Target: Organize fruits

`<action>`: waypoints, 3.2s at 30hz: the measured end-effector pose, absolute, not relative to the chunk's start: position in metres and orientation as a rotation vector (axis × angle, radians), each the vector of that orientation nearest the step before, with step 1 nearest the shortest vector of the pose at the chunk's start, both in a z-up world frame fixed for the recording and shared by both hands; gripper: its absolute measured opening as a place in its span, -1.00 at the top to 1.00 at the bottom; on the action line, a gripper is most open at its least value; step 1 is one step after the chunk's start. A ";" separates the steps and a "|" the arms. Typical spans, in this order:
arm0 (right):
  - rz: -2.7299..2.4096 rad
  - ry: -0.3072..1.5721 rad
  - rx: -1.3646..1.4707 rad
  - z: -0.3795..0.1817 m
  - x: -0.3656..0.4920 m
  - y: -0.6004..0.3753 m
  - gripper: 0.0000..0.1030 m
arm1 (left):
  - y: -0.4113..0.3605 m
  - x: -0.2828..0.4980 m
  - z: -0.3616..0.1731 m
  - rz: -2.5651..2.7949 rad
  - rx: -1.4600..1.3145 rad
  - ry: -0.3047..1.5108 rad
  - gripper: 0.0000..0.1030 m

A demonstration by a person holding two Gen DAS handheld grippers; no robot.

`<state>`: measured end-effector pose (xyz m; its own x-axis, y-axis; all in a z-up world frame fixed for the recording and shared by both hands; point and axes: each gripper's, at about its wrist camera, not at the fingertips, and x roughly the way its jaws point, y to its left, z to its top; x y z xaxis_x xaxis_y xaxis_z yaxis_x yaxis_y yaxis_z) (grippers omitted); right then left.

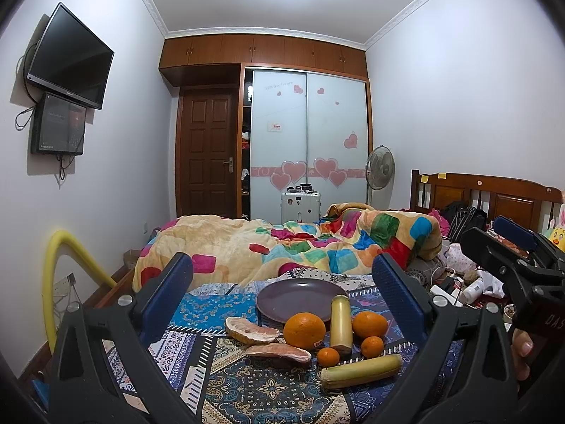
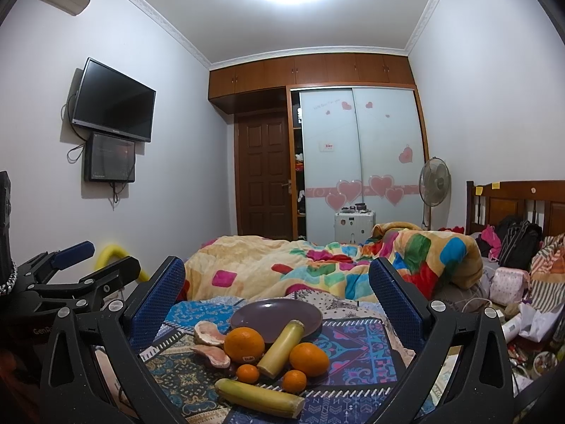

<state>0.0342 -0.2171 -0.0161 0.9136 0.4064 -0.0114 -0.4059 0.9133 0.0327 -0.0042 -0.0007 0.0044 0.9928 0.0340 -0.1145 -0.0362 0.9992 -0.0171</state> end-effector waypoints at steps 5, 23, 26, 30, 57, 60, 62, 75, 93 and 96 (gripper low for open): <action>0.421 0.015 0.030 -0.015 0.033 -0.217 -1.00 | -0.001 -0.004 0.005 0.029 -0.027 0.110 -0.99; 0.412 0.034 0.028 -0.021 0.039 -0.216 -1.00 | -0.001 0.002 -0.002 0.016 -0.019 0.132 -0.99; 0.397 0.055 0.027 -0.026 0.045 -0.216 -1.00 | 0.000 0.011 -0.009 0.014 -0.019 0.165 -0.99; 0.372 0.118 0.017 -0.040 0.058 -0.220 -1.00 | 0.007 0.027 -0.026 0.015 -0.022 0.242 -0.99; 0.382 0.498 -0.104 -0.123 0.143 -0.222 -1.00 | 0.012 0.116 -0.136 0.013 0.004 0.601 -0.99; 0.409 0.516 -0.136 -0.121 0.155 -0.214 -0.99 | 0.007 0.129 -0.130 -0.020 0.011 0.608 -0.99; 0.421 0.522 -0.150 -0.121 0.161 -0.211 -0.99 | 0.006 0.140 -0.126 -0.032 0.022 0.607 -0.99; 0.500 0.647 -0.216 -0.126 0.196 -0.195 -0.65 | -0.002 0.201 -0.123 -0.121 0.081 0.743 -0.86; 0.593 0.736 -0.243 -0.133 0.207 -0.185 -0.10 | -0.022 0.216 -0.125 -0.266 0.076 0.821 -0.25; 0.590 0.737 -0.239 -0.132 0.207 -0.186 -0.09 | -0.023 0.217 -0.126 -0.279 0.078 0.822 -0.20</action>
<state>0.2069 -0.1860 -0.1323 0.5884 0.4195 -0.6912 -0.5821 0.8131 -0.0020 0.2166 -0.0230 -0.1255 0.6468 -0.2150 -0.7318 0.2749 0.9607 -0.0392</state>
